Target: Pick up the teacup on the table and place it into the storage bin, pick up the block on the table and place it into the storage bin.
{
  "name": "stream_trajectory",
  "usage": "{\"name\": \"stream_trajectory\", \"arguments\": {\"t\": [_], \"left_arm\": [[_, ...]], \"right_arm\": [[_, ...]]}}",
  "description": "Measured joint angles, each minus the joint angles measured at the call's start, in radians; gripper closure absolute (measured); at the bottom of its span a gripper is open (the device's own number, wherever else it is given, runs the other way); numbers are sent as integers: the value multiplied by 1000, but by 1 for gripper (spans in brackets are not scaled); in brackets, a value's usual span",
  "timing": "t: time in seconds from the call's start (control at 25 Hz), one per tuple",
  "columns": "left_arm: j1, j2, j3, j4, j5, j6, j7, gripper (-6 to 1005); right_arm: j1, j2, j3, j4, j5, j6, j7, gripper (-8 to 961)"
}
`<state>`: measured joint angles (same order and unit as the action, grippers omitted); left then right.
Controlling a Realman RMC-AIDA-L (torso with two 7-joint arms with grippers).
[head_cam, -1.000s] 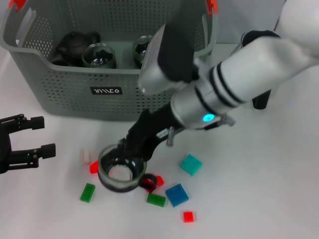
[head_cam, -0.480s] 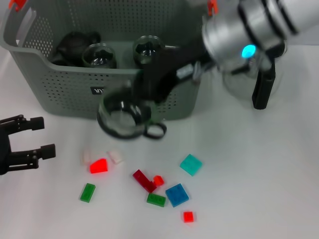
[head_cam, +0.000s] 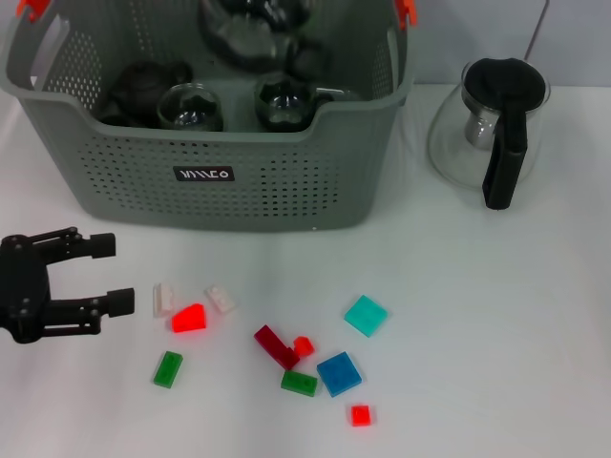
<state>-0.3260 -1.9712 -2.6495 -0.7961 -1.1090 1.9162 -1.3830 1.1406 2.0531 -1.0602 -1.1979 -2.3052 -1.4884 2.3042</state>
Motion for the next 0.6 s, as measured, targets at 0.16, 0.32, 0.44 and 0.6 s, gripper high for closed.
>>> {"name": "stream_trajectory", "arguments": {"t": [0.16,0.32,0.44,0.6], "left_arm": [[-7,-10,21,0,0,8,0,138],[-20,-21,46,0,0,9,0,138],[-31,-30,61,0,1,4,4,138],[-53,-38,67,8,17,-2,11,137]], "right_arm": [[48,8,18,14,-131,43,33,875],[82,25,14,101,-240,153,37,874],[114,28,7,239,-294,276,34,874],[152,21,-19,436,-318,460,20,873]]}}
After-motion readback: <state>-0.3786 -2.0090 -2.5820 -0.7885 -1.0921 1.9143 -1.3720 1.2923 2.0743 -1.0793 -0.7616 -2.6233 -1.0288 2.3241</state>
